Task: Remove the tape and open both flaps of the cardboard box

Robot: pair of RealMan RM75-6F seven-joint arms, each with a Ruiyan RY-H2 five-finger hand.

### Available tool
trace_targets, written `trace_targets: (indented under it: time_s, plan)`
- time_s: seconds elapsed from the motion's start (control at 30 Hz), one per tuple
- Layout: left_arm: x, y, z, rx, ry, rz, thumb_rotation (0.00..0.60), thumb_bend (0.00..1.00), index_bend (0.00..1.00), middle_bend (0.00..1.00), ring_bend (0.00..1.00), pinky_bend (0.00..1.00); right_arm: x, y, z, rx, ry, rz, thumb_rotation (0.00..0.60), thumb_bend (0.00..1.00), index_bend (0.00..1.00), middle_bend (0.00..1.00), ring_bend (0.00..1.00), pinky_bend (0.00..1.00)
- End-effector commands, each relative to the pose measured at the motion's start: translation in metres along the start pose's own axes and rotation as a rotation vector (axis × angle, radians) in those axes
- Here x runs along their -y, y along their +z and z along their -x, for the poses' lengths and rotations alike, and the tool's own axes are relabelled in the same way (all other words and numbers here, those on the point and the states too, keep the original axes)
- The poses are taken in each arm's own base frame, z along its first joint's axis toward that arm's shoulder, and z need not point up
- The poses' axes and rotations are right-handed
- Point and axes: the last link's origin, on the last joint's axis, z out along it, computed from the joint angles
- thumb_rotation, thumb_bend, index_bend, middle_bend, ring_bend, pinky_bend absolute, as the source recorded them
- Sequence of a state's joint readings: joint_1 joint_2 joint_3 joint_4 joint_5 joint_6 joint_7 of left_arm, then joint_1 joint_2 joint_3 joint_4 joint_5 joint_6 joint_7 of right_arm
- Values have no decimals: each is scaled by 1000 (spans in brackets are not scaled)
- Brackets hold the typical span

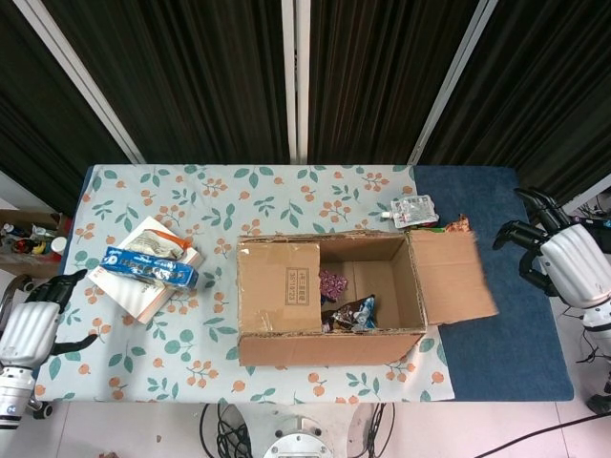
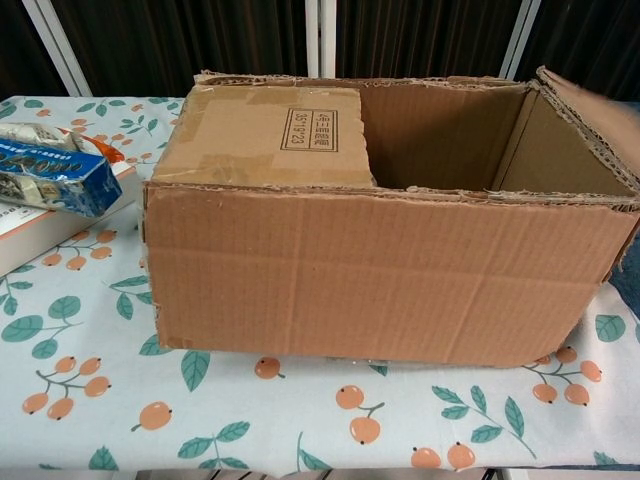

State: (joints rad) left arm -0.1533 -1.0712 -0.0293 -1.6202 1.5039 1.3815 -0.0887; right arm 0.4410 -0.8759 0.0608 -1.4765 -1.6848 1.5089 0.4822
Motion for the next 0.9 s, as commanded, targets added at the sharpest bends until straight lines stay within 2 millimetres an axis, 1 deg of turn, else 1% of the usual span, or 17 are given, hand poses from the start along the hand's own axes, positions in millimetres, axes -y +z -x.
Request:
trace_targets:
  time_s: [0.03, 0.07, 0.1, 0.13, 0.17, 0.2, 0.27, 0.3, 0.33, 0.37, 0.43, 0.5, 0.63, 0.9]
  plan:
    - [-1, -1, 0, -2, 0, 0, 592, 95, 99, 156, 130, 210, 12, 8, 6, -12, 5, -28, 600, 978, 274, 301, 0, 0]
    - [-1, -2, 0, -3, -1, -1, 592, 94, 99, 155, 130, 210, 17, 11, 8, -10, 10, -44, 600, 955, 224, 268, 0, 0]
    - [0, -3, 0, -4, -1, -4, 591, 94, 99, 155, 130, 210, 25, 17, 11, -2, 9, -65, 600, 876, 131, 209, 0, 0]
    - [0, -3, 0, -5, -2, -5, 590, 94, 99, 155, 130, 210, 32, 22, 14, 6, 5, -82, 600, 762, 63, 164, 0, 0]
    - [1, -4, 0, -6, -3, -7, 591, 94, 99, 155, 130, 210, 39, 27, 17, 14, -2, -102, 600, 692, 39, 144, 0, 0]
    - [2, -4, 0, -9, -6, -10, 591, 94, 99, 155, 130, 210, 50, 35, 22, 26, -18, -132, 600, 540, 8, 114, 0, 0]
    - [3, -6, 0, -12, -11, -14, 590, 94, 99, 155, 130, 210, 70, 50, 33, 38, -52, -182, 600, 243, 0, 87, 0, 0]
    - [4, -7, 0, -13, -12, -15, 590, 94, 99, 155, 130, 210, 77, 57, 39, 43, -64, -199, 600, 149, 0, 77, 0, 0]
    - [4, -8, 0, -14, -14, -17, 590, 94, 99, 155, 130, 210, 87, 66, 48, 56, -75, -216, 600, 76, 0, 62, 0, 0]
    - [5, -9, 0, -15, -15, -18, 591, 94, 99, 155, 130, 210, 94, 73, 55, 68, -80, -226, 600, 32, 0, 42, 0, 0]
    - [7, -11, -1, -18, -16, -21, 591, 94, 99, 155, 130, 210, 107, 85, 69, 90, -101, -240, 600, 0, 0, 5, 0, 0]
    - [11, -13, -2, -22, -18, -29, 591, 94, 99, 155, 130, 210, 120, 98, 84, 113, -134, -252, 600, 0, 0, 0, 0, 0]
    - [17, -15, -5, -33, -24, -38, 592, 93, 99, 155, 130, 210, 141, 116, 112, 152, -157, -274, 600, 0, 0, 0, 0, 0]
    - [27, -16, -6, -35, -40, -50, 590, 94, 99, 155, 130, 210, 171, 134, 149, 196, -166, -308, 600, 0, 0, 0, 0, 0]
